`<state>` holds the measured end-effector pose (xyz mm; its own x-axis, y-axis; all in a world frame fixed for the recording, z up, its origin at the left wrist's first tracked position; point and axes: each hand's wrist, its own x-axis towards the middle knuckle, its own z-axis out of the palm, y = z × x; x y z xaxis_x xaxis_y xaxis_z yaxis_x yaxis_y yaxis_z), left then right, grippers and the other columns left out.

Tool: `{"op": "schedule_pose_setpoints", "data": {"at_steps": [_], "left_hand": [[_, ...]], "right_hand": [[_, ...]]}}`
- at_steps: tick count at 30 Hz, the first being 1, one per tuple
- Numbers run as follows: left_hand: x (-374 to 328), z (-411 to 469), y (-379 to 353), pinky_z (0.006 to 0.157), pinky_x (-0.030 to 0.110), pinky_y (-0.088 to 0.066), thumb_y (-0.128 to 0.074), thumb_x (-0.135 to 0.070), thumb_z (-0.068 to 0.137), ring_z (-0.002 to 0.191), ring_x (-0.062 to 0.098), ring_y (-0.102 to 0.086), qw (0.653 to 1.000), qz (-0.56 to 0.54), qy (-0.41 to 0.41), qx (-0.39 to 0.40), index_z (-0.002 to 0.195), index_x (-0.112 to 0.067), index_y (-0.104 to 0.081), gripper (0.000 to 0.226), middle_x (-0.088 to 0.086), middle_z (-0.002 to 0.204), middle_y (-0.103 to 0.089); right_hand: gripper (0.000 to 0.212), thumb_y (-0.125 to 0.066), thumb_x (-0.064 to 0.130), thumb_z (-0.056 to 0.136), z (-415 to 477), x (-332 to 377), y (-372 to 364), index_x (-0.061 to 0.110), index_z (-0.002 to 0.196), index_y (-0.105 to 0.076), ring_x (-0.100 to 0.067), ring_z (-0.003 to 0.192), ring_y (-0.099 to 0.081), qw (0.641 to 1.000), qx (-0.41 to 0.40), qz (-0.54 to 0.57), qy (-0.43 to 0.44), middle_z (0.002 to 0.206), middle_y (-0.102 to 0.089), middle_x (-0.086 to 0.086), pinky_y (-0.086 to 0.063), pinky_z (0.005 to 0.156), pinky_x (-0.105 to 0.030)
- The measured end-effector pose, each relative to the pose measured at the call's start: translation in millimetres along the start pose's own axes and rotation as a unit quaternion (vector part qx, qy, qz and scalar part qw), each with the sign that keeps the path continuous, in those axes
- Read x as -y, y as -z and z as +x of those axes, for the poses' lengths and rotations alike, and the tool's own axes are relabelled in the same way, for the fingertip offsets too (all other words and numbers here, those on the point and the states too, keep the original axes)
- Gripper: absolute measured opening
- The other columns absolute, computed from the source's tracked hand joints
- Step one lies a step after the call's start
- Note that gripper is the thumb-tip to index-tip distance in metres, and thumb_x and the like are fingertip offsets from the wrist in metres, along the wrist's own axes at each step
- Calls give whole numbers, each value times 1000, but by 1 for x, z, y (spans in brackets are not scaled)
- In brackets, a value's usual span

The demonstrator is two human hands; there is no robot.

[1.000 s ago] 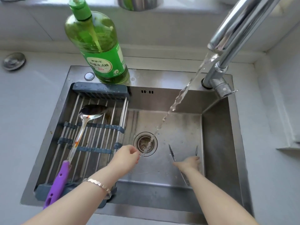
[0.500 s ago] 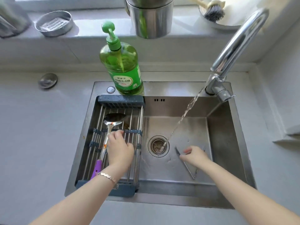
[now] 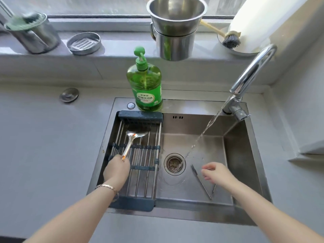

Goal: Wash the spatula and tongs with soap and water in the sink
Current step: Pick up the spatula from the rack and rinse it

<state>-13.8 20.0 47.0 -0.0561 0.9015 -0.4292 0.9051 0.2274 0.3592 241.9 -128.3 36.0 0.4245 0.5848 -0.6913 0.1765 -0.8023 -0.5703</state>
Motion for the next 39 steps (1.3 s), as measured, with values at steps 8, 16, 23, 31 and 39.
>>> {"op": "schedule_pose_setpoints", "data": {"at_steps": [8, 16, 23, 31, 39], "left_hand": [[-33, -45, 26, 44, 20, -34, -48, -54, 89, 56, 9, -53, 975, 66, -211, -4, 74, -22, -61, 38, -5, 61, -59], [-55, -71, 16, 60, 27, -48, -47, -57, 87, 66, 17, -58, 951, 118, -287, 0, 79, -19, -66, 44, -5, 63, -58], [-56, -85, 12, 64, 27, -44, -48, -56, 88, 75, 18, -58, 938, 134, -319, -18, 85, -20, -68, 42, -4, 73, -65], [-61, -85, 13, 69, 30, -52, -46, -58, 88, 77, 18, -61, 945, 128, -301, 2, 79, -21, -64, 43, -5, 70, -59], [-67, -83, 13, 67, 28, -50, -45, -60, 87, 72, 17, -59, 952, 128, -277, 15, 75, -26, -58, 39, -8, 65, -53]], "right_hand": [[24, -50, 9, 92, -25, 31, 17, 6, 111, -64, -15, 103, -56, 962, -201, -16, 185, 106, -62, -2, -34, 84, -12], [93, 4, 70, 77, -41, 42, -1, 13, 150, -6, -5, 142, 10, 868, -57, -308, 386, 157, 3, 1, 8, 115, -21], [110, 12, 82, 66, -39, 41, 1, 10, 149, 3, -6, 139, 18, 886, -48, -295, 355, 156, 12, -1, 11, 114, -22], [110, 21, 79, 65, -35, 50, -1, 10, 149, 2, -6, 140, 16, 875, -42, -303, 376, 155, 11, 2, 9, 116, -25], [110, 18, 77, 66, -28, 59, 1, 8, 149, 0, -12, 144, 10, 874, -35, -313, 369, 158, 7, -6, 6, 116, -26]]}}
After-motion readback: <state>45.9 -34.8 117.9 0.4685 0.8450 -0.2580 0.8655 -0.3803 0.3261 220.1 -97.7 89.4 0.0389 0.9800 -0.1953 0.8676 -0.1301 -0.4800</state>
